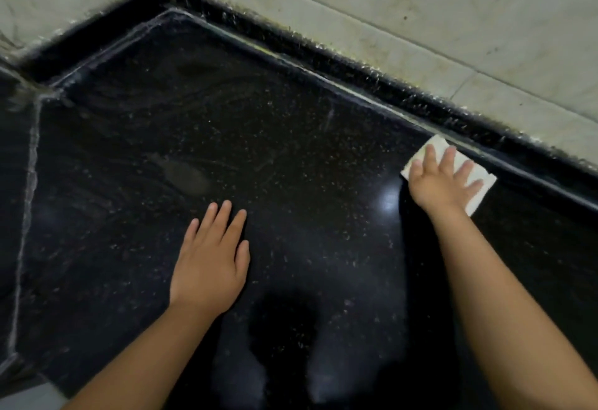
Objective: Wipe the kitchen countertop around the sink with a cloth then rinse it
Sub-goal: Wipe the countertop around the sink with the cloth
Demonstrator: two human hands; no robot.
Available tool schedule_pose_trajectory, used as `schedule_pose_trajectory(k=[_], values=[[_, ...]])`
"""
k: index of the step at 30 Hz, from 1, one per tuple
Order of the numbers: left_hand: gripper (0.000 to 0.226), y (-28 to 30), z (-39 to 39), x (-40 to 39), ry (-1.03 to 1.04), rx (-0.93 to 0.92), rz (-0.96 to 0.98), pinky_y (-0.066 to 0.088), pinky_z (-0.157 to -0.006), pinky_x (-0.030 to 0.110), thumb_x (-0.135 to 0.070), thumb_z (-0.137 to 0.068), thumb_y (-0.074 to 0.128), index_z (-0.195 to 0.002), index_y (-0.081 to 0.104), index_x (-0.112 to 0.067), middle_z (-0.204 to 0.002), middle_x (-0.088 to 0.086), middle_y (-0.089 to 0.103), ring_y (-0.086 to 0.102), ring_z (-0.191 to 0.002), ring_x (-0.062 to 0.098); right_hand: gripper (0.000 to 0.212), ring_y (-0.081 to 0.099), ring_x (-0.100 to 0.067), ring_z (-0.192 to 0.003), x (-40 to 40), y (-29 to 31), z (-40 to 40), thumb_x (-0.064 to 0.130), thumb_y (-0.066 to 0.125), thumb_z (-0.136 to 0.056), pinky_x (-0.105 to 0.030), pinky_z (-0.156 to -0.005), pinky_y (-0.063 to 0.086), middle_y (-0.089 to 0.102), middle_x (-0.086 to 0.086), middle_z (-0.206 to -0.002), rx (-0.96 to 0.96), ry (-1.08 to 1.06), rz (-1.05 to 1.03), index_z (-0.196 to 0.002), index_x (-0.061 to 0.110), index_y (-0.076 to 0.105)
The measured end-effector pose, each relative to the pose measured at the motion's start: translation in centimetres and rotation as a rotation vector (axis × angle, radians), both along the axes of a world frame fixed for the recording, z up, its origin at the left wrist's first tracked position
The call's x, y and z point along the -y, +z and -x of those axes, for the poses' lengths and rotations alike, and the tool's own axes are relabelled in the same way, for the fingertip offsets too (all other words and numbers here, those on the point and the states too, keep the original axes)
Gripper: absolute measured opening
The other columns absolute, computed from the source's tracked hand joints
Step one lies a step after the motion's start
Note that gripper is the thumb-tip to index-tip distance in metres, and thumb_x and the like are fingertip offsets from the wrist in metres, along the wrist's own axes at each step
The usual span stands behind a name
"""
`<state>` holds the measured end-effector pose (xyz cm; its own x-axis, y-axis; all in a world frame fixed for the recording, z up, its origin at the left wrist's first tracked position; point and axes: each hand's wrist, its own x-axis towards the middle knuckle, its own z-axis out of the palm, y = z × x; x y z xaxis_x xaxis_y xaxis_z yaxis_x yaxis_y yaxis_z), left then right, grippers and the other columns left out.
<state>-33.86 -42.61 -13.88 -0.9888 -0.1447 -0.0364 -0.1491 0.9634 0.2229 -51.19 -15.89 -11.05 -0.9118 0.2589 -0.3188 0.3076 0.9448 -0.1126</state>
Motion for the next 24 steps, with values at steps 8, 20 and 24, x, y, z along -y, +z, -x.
schedule_pose_trajectory(k=[8,20,24], values=[[0.052,-0.5,0.1,0.2,-0.019,-0.051,0.093,0.026,-0.099,0.049,-0.031,-0.088,0.028,-0.124,0.054,-0.004,-0.131,0.016,0.052,0.034,-0.125,0.021,0.051,-0.016,-0.035,-0.142,12.9,-0.9,6.1,0.041,0.012,-0.100,-0.054,-0.111,-0.012,-0.014,0.001,-0.157,-0.026,0.297,0.083,-0.148,0.030,0.000],[0.052,-0.1,0.1,0.0,0.005,-0.037,0.061,0.023,-0.107,0.037,-0.030,-0.086,0.030,-0.122,0.056,-0.003,-0.129,0.018,0.054,0.046,-0.122,0.029,0.048,0.038,-0.030,-0.131,5.6,-1.7,-9.0,0.046,0.011,-0.097,-0.043,-0.103,0.018,0.050,0.002,-0.138,-0.112,1.006,0.002,-0.132,0.035,0.042],[0.052,-0.2,0.2,0.1,-0.004,-0.040,0.055,0.031,-0.100,0.047,-0.031,-0.087,0.029,-0.123,0.055,-0.003,-0.131,0.018,0.052,0.046,-0.123,0.032,0.060,0.024,-0.029,-0.141,1.9,0.0,-4.2,0.052,-0.001,-0.094,-0.051,-0.111,0.016,0.024,0.001,-0.154,-0.064,0.664,-0.094,-0.144,0.032,0.027]])
